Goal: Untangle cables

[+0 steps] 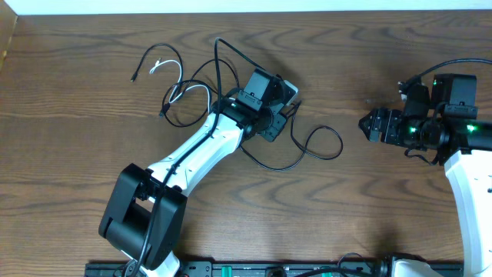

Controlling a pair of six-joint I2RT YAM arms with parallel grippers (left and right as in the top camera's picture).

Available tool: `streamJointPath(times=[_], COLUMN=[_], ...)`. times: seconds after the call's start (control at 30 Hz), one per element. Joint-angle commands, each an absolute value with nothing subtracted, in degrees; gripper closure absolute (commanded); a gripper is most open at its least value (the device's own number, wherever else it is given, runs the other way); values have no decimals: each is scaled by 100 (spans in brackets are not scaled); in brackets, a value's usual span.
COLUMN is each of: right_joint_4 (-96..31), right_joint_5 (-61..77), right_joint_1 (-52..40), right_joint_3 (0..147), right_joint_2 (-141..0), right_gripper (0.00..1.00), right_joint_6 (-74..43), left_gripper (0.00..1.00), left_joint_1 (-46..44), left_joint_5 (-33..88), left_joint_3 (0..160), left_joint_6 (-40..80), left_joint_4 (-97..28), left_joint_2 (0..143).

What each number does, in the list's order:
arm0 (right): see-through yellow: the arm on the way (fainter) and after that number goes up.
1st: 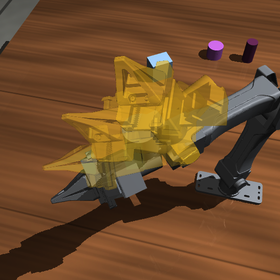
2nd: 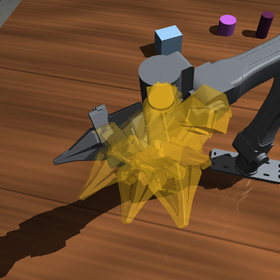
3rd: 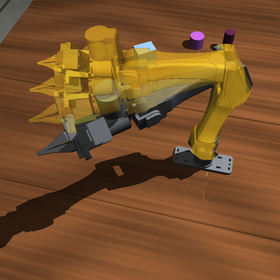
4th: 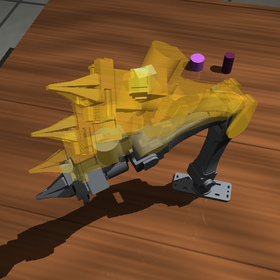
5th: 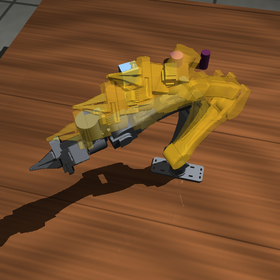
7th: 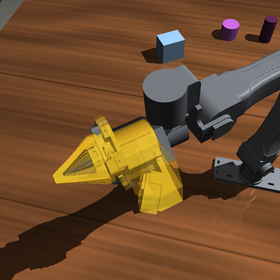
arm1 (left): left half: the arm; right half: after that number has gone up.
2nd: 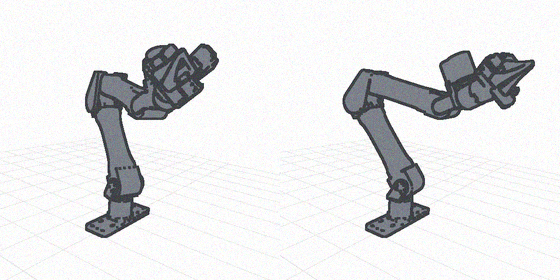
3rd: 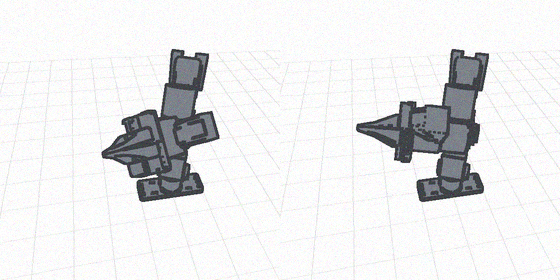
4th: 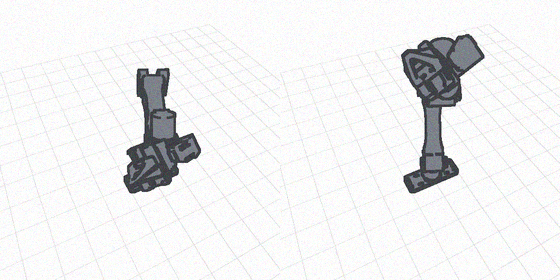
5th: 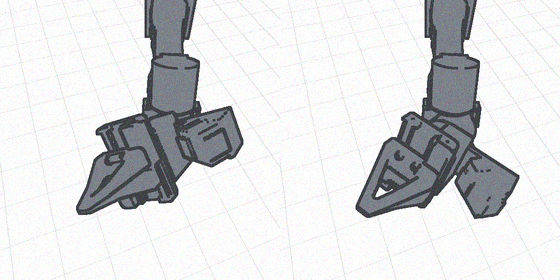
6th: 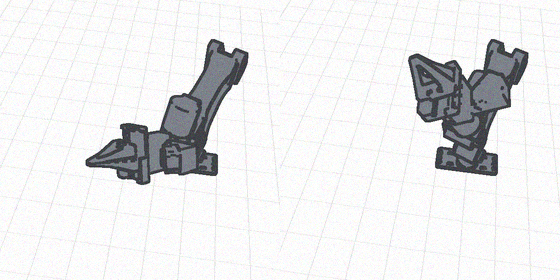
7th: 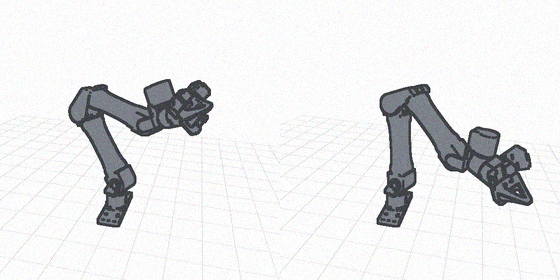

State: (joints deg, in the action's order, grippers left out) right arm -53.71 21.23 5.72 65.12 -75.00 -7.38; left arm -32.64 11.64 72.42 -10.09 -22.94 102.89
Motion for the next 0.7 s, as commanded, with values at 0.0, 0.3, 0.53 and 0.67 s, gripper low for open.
streamJointPath(times=[0.0,0.3,0.53,0.67], right_joint_4=[-5369,-5374,-5352,-5332], right_joint_5=[2202,2202,2198,2200], right_joint_1=[591,591,591,591], right_joint_3=[6571,6571,6571,6571], right_joint_2=[-7502,-7502,-7502,-7502], right_gripper=[15,16,16,13], right_joint_6=[-766,-766,-764,-766], left_gripper=[55,55,93,93], left_joint_1=[-3260,-3260,-3260,-3227], left_joint_5=[1111,1107,1155,1815], left_joint_3=[7231,7223,7419,7472], left_joint_6=[-917,-917,-355,307], left_joint_4=[-2329,-2324,-2174,-1844], left_joint_2=[10377,10763,10162,9247])
